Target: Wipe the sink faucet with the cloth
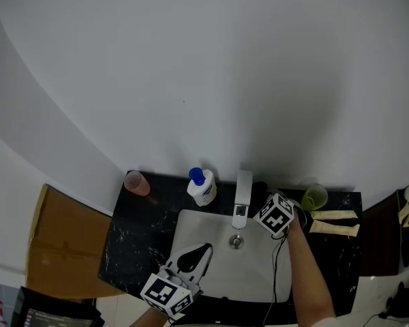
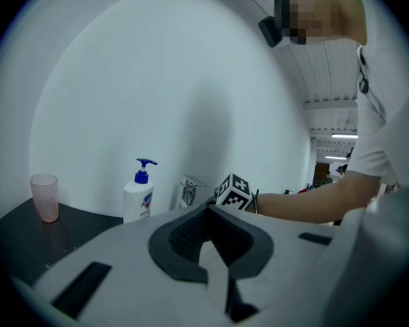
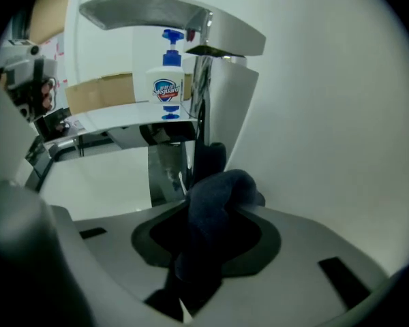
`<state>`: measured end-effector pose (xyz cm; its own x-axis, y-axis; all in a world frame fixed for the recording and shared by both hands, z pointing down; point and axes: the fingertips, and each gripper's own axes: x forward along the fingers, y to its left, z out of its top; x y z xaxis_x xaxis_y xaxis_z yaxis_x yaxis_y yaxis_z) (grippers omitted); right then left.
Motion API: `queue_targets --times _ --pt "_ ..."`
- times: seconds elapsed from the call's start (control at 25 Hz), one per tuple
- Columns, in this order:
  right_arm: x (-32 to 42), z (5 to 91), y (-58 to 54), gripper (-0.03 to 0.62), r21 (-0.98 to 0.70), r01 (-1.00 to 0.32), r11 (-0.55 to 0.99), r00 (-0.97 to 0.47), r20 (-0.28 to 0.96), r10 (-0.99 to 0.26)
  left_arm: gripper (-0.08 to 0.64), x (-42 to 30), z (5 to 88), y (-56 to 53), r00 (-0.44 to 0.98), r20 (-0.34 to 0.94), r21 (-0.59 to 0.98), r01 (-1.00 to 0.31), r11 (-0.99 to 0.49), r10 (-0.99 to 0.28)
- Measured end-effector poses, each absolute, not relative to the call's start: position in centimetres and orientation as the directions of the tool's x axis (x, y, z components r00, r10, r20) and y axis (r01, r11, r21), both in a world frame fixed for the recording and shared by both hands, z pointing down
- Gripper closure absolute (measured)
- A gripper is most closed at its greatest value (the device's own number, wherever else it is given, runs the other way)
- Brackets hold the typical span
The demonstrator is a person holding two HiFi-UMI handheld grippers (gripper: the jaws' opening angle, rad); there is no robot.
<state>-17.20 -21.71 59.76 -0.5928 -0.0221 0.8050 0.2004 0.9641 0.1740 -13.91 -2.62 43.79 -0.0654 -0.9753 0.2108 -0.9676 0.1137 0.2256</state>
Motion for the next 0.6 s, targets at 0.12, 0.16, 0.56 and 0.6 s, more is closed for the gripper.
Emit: queue_targets --times 0.12,0.16,0.56,0.6 --pt "-17.6 58.7 -21.3 0.463 0.108 0.198 0.974 -0.646 0.762 0.047 0.56 -14.0 44.0 -2.6 -0.063 0.204 0.229 -0.967 0.11 -0.977" --pt "-17.5 57.9 -21.3 0.463 0.092 0.191 0.977 -0.678 0.732 0.064 0.56 -14.0 43.8 -2.8 -0.063 0.203 0.229 -0.967 0.11 -0.977" --pt "-16.2 48.4 -23.1 0.463 0.056 0.089 0.994 -0.869 0.492 0.05 0.56 -14.0 43.6 -3.6 -0.053 0.176 0.249 -0.964 0.097 -0.983" --pt "-15.8 50.8 -23.7 0.463 0.096 0.076 0.993 -0.826 0.564 0.009 0.56 -14.0 43.7 -3.5 -0.053 0.17 0.252 -0.963 0.095 -0.984"
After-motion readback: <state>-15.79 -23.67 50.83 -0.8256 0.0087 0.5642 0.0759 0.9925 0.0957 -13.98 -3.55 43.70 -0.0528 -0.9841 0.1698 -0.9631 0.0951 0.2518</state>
